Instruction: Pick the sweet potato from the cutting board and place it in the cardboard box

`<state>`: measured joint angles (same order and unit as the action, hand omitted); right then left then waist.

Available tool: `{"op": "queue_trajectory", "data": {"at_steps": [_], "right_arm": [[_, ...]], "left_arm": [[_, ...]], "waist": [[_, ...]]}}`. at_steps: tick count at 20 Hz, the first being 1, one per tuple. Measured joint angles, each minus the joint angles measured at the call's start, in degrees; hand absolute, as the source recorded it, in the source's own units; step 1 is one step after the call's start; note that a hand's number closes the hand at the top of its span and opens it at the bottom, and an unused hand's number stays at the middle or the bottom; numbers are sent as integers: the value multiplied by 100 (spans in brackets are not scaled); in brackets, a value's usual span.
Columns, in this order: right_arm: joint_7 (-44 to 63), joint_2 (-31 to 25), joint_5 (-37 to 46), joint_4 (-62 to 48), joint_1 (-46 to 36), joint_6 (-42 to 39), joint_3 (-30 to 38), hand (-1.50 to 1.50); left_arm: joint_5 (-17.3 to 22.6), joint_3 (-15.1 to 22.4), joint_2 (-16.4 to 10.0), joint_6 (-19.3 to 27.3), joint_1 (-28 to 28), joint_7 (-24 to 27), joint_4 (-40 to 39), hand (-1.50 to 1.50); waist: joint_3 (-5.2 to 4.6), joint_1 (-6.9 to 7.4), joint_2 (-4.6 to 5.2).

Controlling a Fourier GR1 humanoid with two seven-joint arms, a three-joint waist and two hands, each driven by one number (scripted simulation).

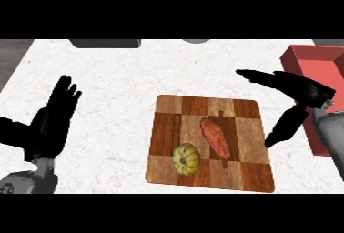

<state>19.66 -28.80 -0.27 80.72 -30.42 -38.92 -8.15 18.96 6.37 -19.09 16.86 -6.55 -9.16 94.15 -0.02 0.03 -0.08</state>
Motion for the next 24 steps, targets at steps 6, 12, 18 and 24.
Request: {"op": "queue_trajectory", "data": {"at_steps": [6, 12, 18, 24], "right_arm": [[318, 403, 190, 242, 233, -69, 46, -150], [263, 745, 740, 422, 563, 61, 19, -150], [12, 1015, 1159, 129, 527, 57, 146, -150], [-138, 1300, 1523, 57, 708, 70, 90, -150]], "left_arm": [[-195, -121, 225, -118, -6, 22, -79, 0], [-350, -258, 333, -268, 144, -119, 146, 0], [-456, -454, 442, -498, 154, -183, 157, 0], [-645, -533, 632, -551, -22, -277, 51, 0]], "waist": [[0, 3, 4], [1, 11, 4], [2, 18, 8], [2, 9, 8]]}}
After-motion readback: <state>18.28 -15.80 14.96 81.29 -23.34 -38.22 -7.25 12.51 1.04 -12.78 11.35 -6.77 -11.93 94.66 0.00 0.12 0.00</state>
